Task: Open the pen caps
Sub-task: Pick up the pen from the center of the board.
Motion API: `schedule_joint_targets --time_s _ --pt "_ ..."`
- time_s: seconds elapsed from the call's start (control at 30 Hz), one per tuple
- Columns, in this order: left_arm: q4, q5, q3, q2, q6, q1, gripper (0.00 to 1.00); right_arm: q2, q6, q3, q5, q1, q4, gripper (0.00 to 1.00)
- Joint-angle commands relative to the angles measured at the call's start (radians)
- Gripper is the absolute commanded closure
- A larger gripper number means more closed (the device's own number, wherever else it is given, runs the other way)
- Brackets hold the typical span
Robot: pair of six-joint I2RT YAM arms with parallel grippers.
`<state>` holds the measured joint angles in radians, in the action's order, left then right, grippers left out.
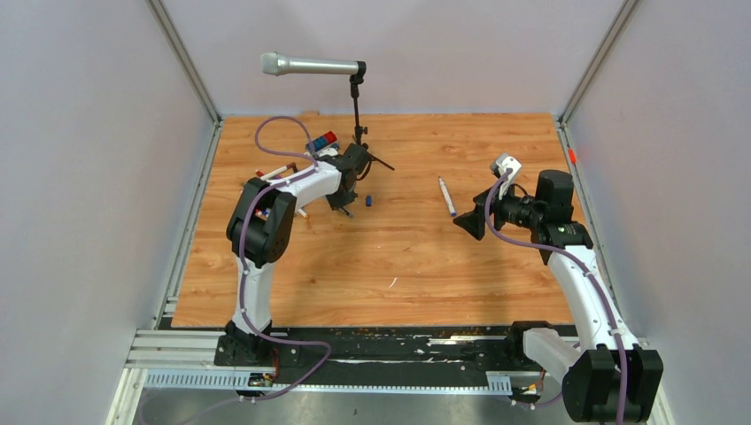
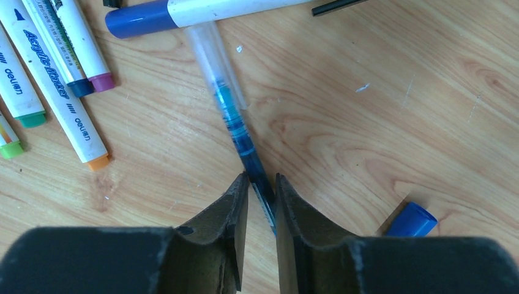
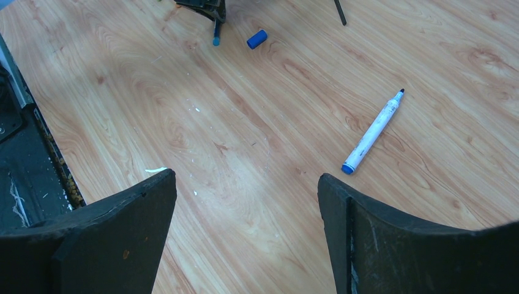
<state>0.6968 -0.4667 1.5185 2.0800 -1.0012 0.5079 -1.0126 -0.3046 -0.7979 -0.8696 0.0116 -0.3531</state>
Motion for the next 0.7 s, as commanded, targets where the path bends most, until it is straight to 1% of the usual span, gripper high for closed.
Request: schedule_joint_targets --time_s 0.0,0.13,0.17,0.3,0.53,0.67 --pt "0.005 0.011 -0.024 -0.017 -0.009 -0.006 0.73 0.011 -0.007 0.012 -0.008 -0.002 0.043 0.15" --pt "-0.004 0.035 -0.072 -0.049 -0.018 -0.006 0.74 0.014 -0.008 0.012 -0.010 -0.002 0.043 0.15" --pt "-0.015 0.044 -0.095 -0.066 -0.017 -0.006 0.76 0.015 -0.007 0.013 -0.011 -0.002 0.044 0.15" --pt "-0.077 0.072 -0.204 -0.152 -0.016 -0.006 0.87 0.017 -0.006 0.016 -0.012 -0.017 0.045 0.15" --pt "-0.185 0.138 -0.366 -0.332 0.039 -0.005 1.00 0.013 -0.008 0.021 -0.016 -0.034 0.048 0.15" --pt "-0.289 0.218 -0.488 -0.482 0.089 -0.005 1.00 0.012 -0.028 0.028 -0.071 -0.035 0.043 0.15"
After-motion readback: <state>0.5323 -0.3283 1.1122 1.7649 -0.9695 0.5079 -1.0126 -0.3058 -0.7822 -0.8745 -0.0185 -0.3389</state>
